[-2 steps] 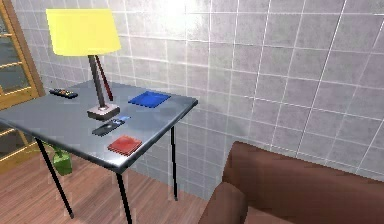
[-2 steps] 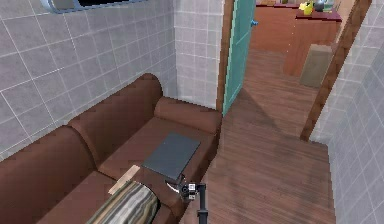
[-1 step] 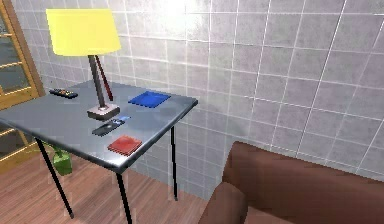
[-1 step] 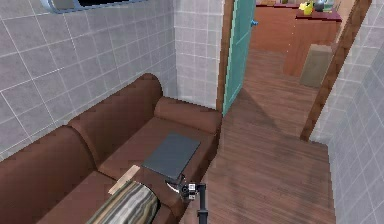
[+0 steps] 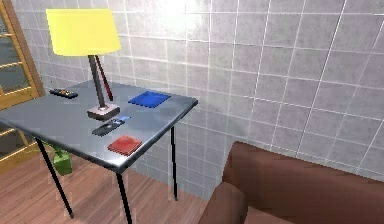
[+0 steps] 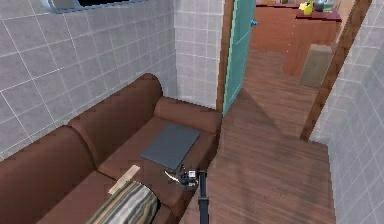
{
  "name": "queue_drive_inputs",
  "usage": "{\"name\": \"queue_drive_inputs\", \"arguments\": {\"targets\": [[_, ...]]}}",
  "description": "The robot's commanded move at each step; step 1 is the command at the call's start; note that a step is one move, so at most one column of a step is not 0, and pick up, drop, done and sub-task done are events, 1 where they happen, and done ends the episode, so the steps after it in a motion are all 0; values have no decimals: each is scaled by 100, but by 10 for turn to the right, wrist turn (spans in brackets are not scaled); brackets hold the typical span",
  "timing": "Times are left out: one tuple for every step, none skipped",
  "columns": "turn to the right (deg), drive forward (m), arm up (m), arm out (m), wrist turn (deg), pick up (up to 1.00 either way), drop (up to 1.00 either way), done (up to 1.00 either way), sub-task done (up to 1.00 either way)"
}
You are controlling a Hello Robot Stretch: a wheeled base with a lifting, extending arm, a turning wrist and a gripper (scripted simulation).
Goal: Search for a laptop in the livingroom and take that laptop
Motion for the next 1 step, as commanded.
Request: {"name": "queue_drive_inputs", "arguments": {"targets": [[0,0,0,0,0,0,0,100,0]]}}
